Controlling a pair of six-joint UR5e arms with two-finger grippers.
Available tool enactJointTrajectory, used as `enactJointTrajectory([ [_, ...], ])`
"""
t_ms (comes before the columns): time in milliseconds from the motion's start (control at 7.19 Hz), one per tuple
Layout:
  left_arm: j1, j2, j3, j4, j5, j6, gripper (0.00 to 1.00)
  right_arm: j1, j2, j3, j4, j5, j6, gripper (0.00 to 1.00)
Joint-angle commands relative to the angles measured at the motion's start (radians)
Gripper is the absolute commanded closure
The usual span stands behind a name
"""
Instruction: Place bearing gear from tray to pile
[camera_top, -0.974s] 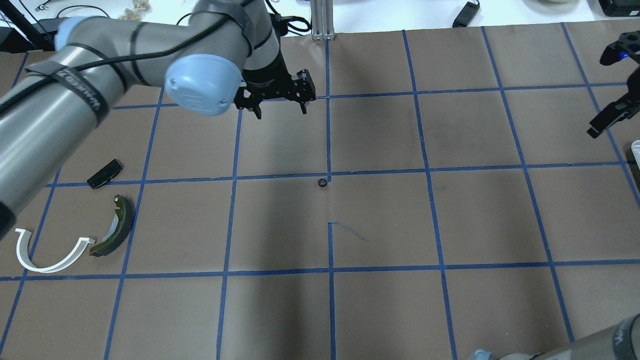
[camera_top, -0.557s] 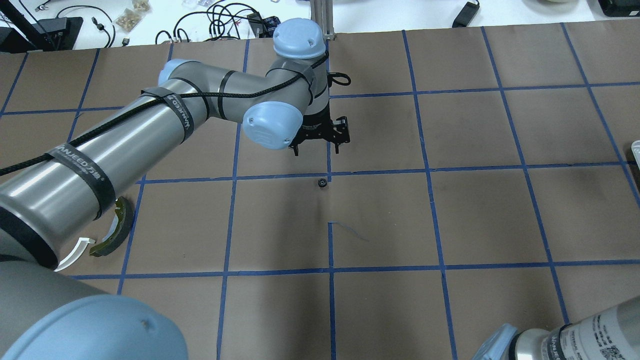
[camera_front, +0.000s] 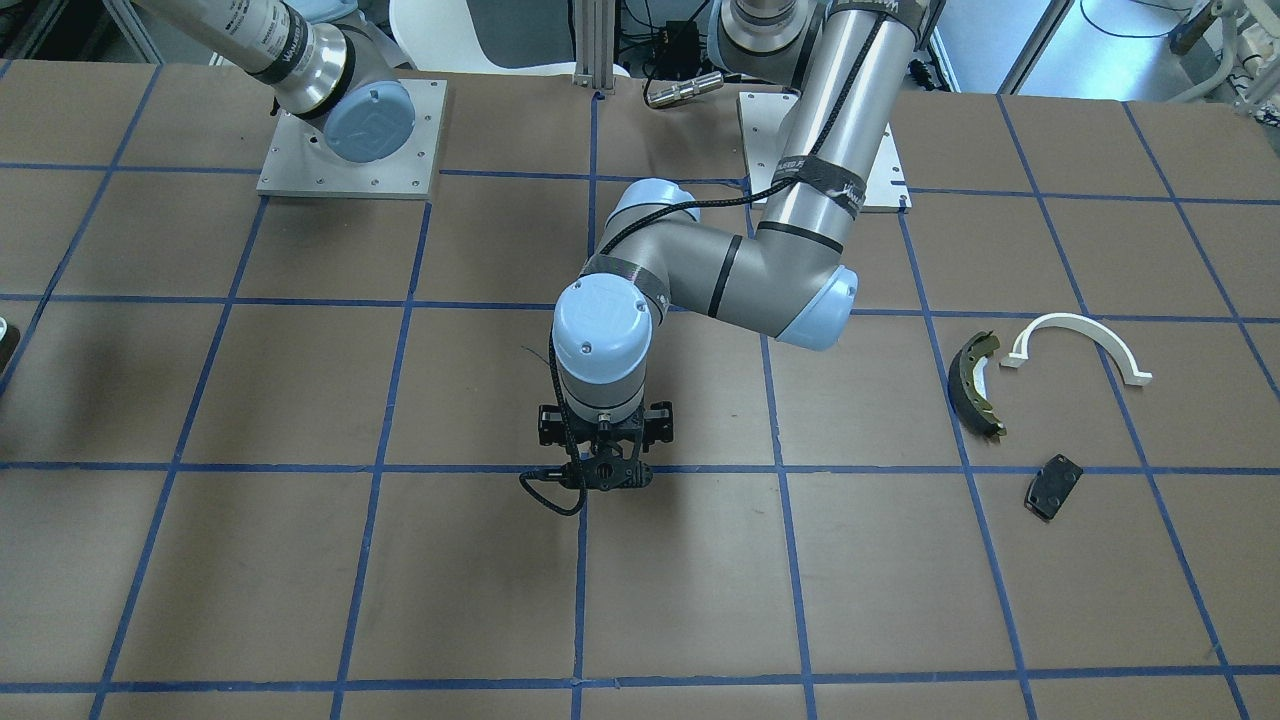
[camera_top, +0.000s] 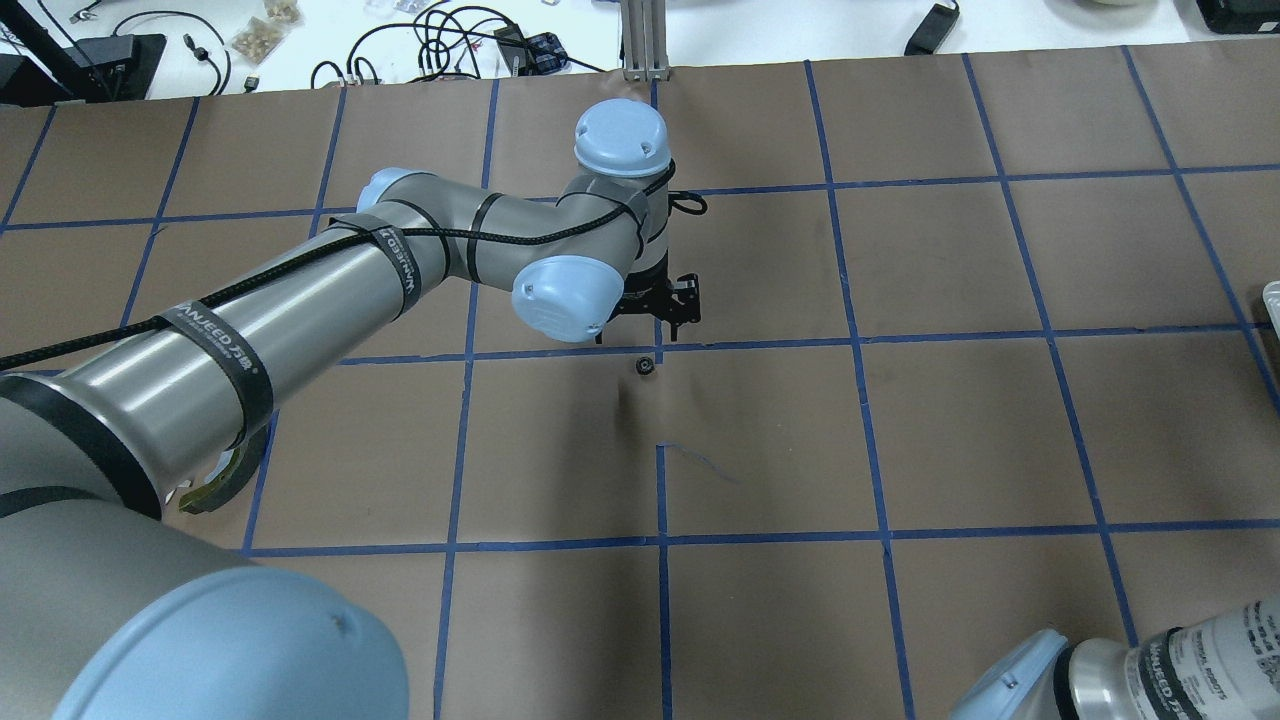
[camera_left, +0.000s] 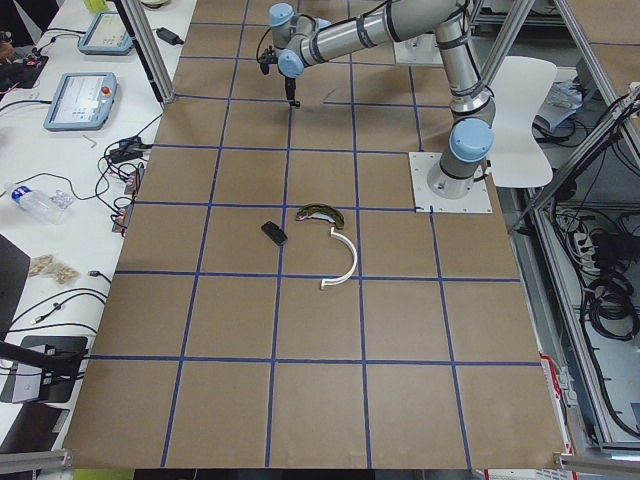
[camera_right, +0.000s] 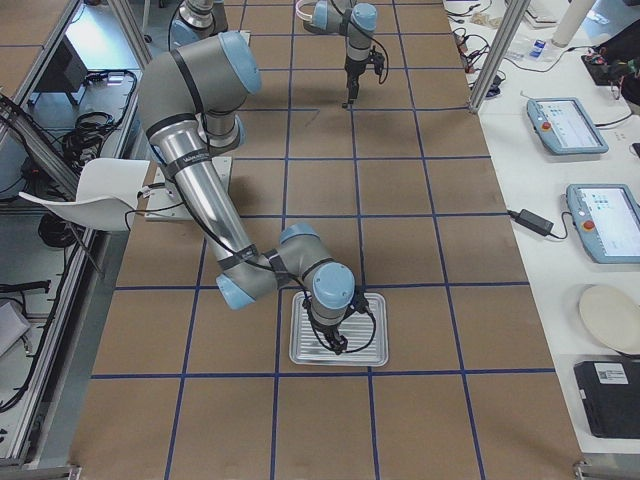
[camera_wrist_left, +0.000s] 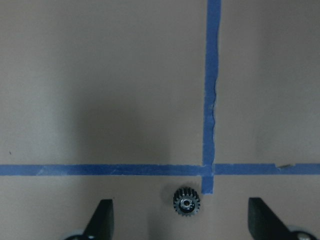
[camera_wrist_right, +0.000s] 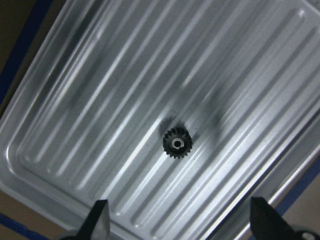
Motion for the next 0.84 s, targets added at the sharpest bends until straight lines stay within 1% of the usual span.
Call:
enactJointTrajectory([
  [0, -0.001, -0.008, -0.020, 0.006, -0.008, -0.026, 0.21, 0.018, 0.027, -0.007, -0.001, 0.001, 0.070, 0.02],
  [278, -0.001, -0.025, -0.020, 0.009, -0.008, -0.036, 0.29, 0.030, 0.027, -0.005, -0.001, 0.039, 0.081, 0.04],
  [557, -0.001, -0.041, -0.020, 0.030, -0.010, -0.037, 0.30, 0.030, 0.027, -0.005, -0.004, 0.041, 0.070, 0.04],
  [696, -0.001, -0.045, -0.020, 0.030, -0.010, -0.037, 0.42, 0.030, 0.030, -0.005, -0.004, 0.044, 0.066, 0.04],
])
